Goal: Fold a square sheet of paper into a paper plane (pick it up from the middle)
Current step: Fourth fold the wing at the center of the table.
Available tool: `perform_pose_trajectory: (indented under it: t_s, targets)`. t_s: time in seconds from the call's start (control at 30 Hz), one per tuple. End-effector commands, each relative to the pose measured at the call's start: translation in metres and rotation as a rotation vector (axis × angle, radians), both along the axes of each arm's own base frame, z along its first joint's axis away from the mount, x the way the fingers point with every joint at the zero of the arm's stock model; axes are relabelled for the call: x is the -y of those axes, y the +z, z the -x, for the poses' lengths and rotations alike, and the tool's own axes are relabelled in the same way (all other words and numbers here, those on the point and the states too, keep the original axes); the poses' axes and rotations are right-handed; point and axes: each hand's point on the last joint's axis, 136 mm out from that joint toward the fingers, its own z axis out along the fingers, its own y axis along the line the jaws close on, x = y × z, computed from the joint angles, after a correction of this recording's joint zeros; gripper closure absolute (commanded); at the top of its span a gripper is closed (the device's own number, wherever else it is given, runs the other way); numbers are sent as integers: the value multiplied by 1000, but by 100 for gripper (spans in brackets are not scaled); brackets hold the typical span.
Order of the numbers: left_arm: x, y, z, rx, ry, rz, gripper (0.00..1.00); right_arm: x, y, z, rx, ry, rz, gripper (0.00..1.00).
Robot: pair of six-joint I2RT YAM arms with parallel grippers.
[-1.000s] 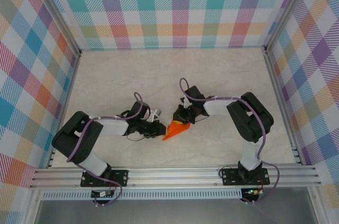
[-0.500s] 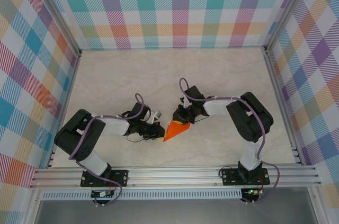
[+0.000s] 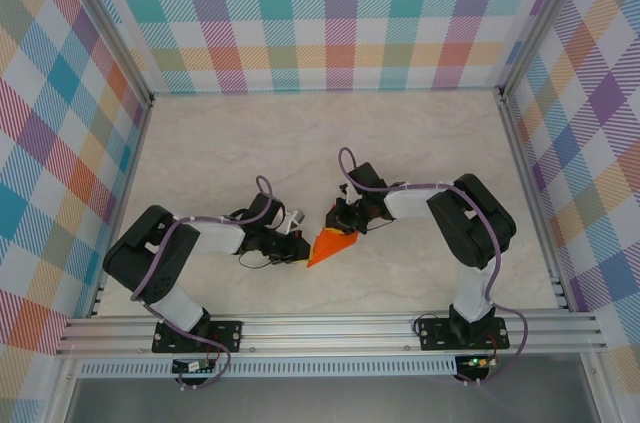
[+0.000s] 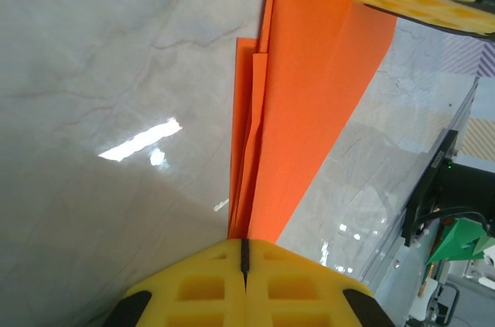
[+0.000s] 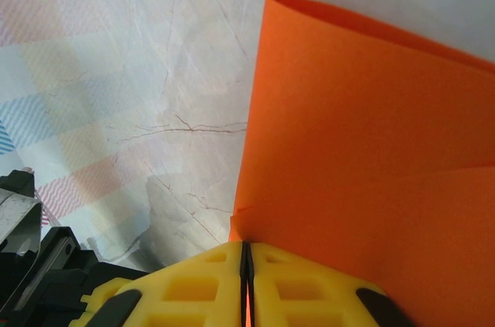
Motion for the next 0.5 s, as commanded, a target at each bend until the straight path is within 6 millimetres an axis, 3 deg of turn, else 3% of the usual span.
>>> perform_pose_trajectory:
  t_s: [0.0,0.33,0.47]
  targets:
    - [-22,-10,24,-84,20,-94,94,37,-59,25,-98,-27,204,89]
    - [1,70,-14,112,84,53,82,37,-59,26,-100,-23,202,89]
    - [21,70,-14,89,27,87,82,36,-59,25,-99,-24,199,89]
